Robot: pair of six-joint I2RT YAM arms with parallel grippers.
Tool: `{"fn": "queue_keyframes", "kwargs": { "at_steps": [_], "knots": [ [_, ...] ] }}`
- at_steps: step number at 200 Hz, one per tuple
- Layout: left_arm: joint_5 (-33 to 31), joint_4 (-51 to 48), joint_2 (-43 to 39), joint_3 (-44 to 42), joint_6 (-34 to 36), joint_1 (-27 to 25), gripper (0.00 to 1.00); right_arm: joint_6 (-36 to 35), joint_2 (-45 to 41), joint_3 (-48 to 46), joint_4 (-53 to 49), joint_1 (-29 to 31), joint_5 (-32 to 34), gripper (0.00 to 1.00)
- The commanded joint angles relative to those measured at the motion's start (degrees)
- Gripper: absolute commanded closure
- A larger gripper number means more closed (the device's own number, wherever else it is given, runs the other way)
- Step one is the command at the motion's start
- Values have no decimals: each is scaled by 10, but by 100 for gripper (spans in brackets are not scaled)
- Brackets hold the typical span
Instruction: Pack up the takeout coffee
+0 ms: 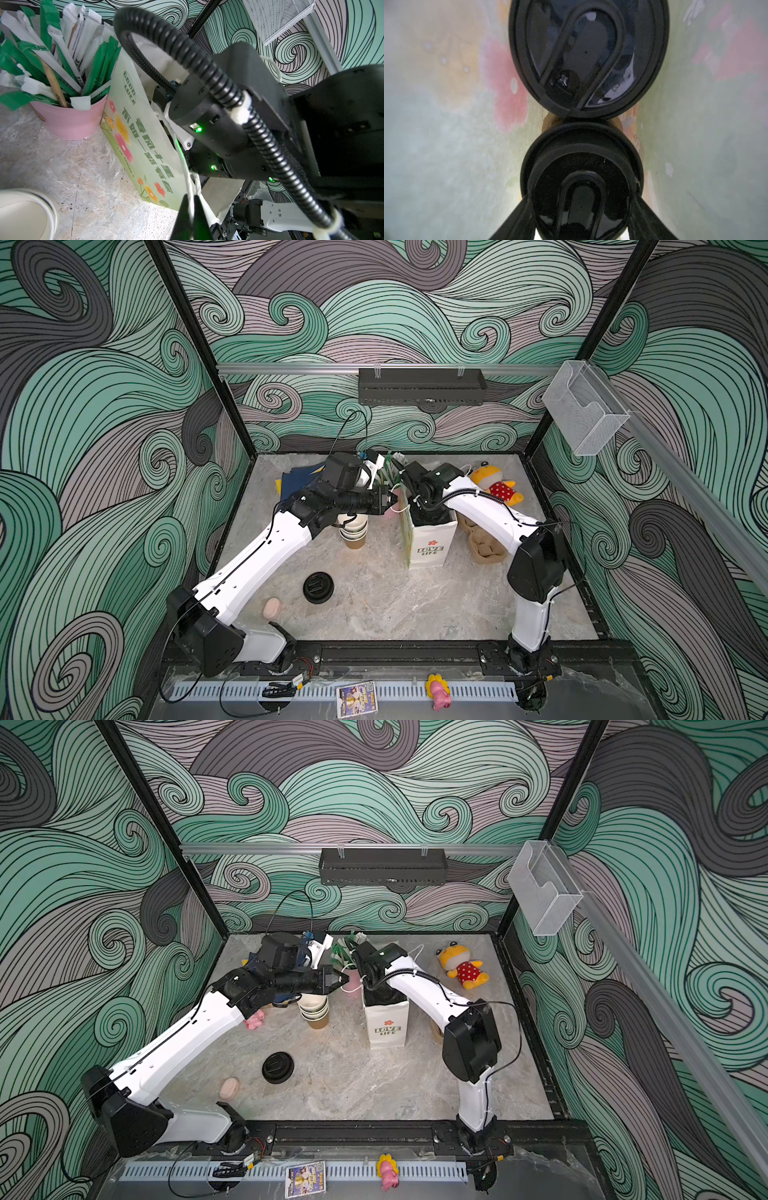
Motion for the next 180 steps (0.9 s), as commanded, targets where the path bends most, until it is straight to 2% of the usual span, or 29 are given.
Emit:
{"fn": "queue_keyframes", "kwargs": {
  "at_steps": [1, 100, 132, 180],
  "knots": [
    [10, -3, 0, 17, 12, 3, 100, 15, 71, -34, 10, -8, 22, 52],
    [11, 1, -2, 13, 7, 3, 100, -5, 45, -48, 14, -27, -2, 51],
    [11, 2, -2, 14, 6, 3, 100, -7, 35, -34, 14, -28, -11, 47],
    [10, 5, 0, 15, 5, 2, 100, -12, 14, -10, 2, -28, -15, 47]
  ]
}}
